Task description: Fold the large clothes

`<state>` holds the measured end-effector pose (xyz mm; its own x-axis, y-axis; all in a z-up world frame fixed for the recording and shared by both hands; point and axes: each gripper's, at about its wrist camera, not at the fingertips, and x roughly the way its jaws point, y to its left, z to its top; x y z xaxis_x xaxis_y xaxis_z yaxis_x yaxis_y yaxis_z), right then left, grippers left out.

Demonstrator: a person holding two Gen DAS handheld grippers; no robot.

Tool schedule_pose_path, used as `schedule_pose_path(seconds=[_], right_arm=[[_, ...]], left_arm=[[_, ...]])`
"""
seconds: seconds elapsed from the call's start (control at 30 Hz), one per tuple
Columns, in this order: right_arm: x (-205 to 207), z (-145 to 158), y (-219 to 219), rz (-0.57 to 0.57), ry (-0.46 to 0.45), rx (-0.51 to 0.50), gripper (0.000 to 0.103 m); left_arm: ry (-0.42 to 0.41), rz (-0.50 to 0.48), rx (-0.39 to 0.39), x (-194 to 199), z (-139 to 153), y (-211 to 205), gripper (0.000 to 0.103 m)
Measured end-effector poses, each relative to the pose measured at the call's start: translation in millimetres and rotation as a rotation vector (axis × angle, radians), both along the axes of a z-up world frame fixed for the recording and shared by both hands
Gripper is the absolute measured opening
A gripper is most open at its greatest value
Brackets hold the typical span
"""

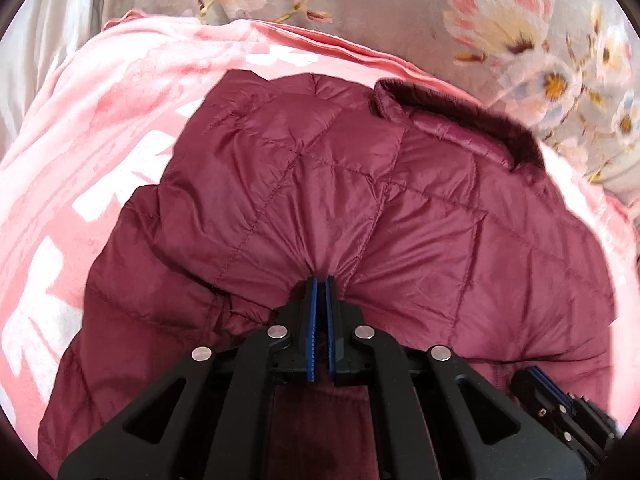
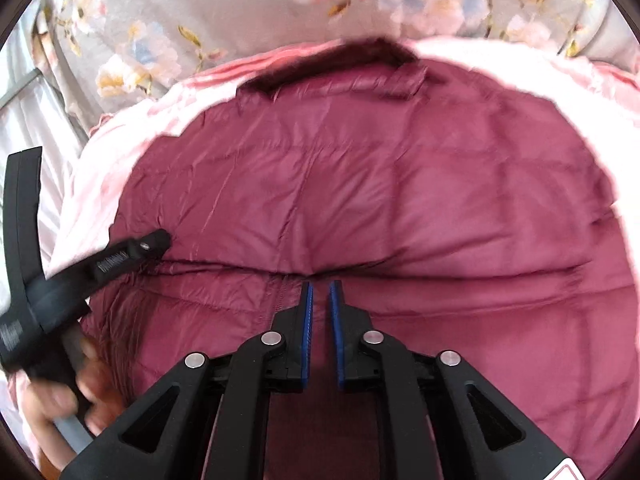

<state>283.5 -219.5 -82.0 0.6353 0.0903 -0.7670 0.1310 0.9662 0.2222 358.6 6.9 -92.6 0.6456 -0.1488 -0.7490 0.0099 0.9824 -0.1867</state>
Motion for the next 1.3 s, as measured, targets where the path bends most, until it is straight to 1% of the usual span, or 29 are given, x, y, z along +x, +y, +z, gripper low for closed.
schedule_pose_path(seconds=[0.07, 0.1, 0.13, 0.17, 0.2, 0.23, 0.27, 0.3, 0.37, 0.43, 0.47, 0.5, 0.6, 0.67, 0.7, 0.83, 0.9, 0.93, 0.97, 1.0, 1.03, 1.07, 1.13, 1.2, 1.23, 1.3], right_arm=[[-0.5, 12.8, -13.2, -0.020, -0.038, -0.022, 0.012], [3.5, 20.3, -24.0, -0.038, -0.057, -0.022, 0.013], [7.4, 24.6, -32.1, -0.051, -0.067, -0.016, 0.016], [16.4, 31.7, -47.8, -0.081, -0.085, 0.005, 0.020], [20.6, 35.0, -57.4, -0.097, -0.096, 0.020, 0.021], [30.4, 40.1, -73.3, -0.130, -0.117, 0.052, 0.024], [36.5, 42.3, -82.3, -0.150, -0.127, 0.070, 0.029], [44.8, 44.2, -92.4, -0.169, -0.136, 0.091, 0.031], [66.2, 44.4, -111.5, -0.208, -0.143, 0.133, 0.037], [81.8, 41.6, -120.7, -0.221, -0.135, 0.166, 0.039], [91.7, 38.1, -124.9, -0.227, -0.128, 0.188, 0.039], [100.9, 33.6, -127.5, -0.228, -0.119, 0.211, 0.039], [119.2, 20.4, -126.6, -0.219, -0.089, 0.254, 0.040], [129.3, 11.1, -121.3, -0.207, -0.067, 0.263, 0.040], [133.4, 7.7, -119.5, -0.201, -0.059, 0.264, 0.040], [145.5, 0.8, -108.6, -0.167, -0.044, 0.255, 0.045], [150.0, 0.4, -104.6, -0.157, -0.043, 0.247, 0.044], [153.4, 0.4, -101.7, -0.147, -0.043, 0.242, 0.043], [155.4, 0.3, -100.4, -0.140, -0.044, 0.242, 0.036], [157.9, 0.8, -98.8, -0.131, -0.045, 0.239, 0.031], [159.3, 1.4, -98.1, -0.126, -0.047, 0.236, 0.019], [159.7, 5.0, -96.6, -0.124, -0.062, 0.231, 0.016], [151.7, 16.9, -95.9, -0.128, -0.124, 0.230, 0.011], [138.0, 28.0, -97.4, -0.118, -0.188, 0.234, 0.010], [132.2, 29.4, -98.0, -0.117, -0.198, 0.224, 0.010], [128.8, 21.4, -98.7, -0.116, -0.174, 0.195, 0.010]], left_arm=[[-0.017, 0.008, -0.077, 3.6, 16.3, 8.4, 0.004], [-0.037, 0.012, -0.120, 8.4, 28.9, 11.6, 0.004], [-0.048, 0.010, -0.153, 13.9, 38.0, 12.6, 0.004], [-0.060, 0.008, -0.199, 21.2, 48.3, 13.3, 0.008], [-0.065, 0.007, -0.234, 27.6, 55.1, 12.6, 0.012], [-0.071, 0.003, -0.284, 38.3, 63.3, 11.7, 0.015], [-0.074, 0.000, -0.316, 47.2, 67.9, 10.1, 0.022], [-0.070, 0.004, -0.338, 60.5, 72.0, 7.0, 0.030], [-0.065, 0.010, -0.366, 82.5, 73.2, 1.9, 0.035], [-0.031, 0.013, -0.391, 105.2, 66.0, -2.2, 0.038], [-0.008, 0.014, -0.411, 117.1, 59.8, -3.8, 0.045], [0.012, 0.025, -0.420, 125.3, 53.8, -4.6, 0.048], [0.091, 0.042, -0.475, 154.3, 26.5, -7.9, 0.048], [0.149, 0.038, -0.531, 170.0, 7.9, -10.8, 0.048], [0.171, 0.036, -0.539, 176.3, 0.9, -13.6, 0.048], [0.206, 0.018, -0.565, 187.0, -12.8, -20.2, 0.048], [0.228, 0.009, -0.601, 192.1, -17.8, -20.9, 0.046], [0.235, 0.003, -0.630, 194.0, -18.9, -20.4, 0.043], [0.235, -0.008, -0.657, 194.9, -18.3, -18.7, 0.030], [0.234, -0.025, -0.678, 196.2, -17.3, -19.1, 0.010], [0.228, -0.049, -0.701, 195.2, -12.9, -19.5, 0.002], [0.212, -0.061, -0.717, 193.2, -7.3, -19.7, 0.004], [0.152, -0.087, -0.745, 186.4, 12.5, -18.4, 0.003], [0.110, -0.126, -0.767, 176.0, 30.5, -15.3, 0.002], [0.070, -0.142, -0.745, 167.2, 40.7, -12.9, 0.002], [0.023, -0.139, -0.653, 154.4, 47.7, -9.3, 0.002]])
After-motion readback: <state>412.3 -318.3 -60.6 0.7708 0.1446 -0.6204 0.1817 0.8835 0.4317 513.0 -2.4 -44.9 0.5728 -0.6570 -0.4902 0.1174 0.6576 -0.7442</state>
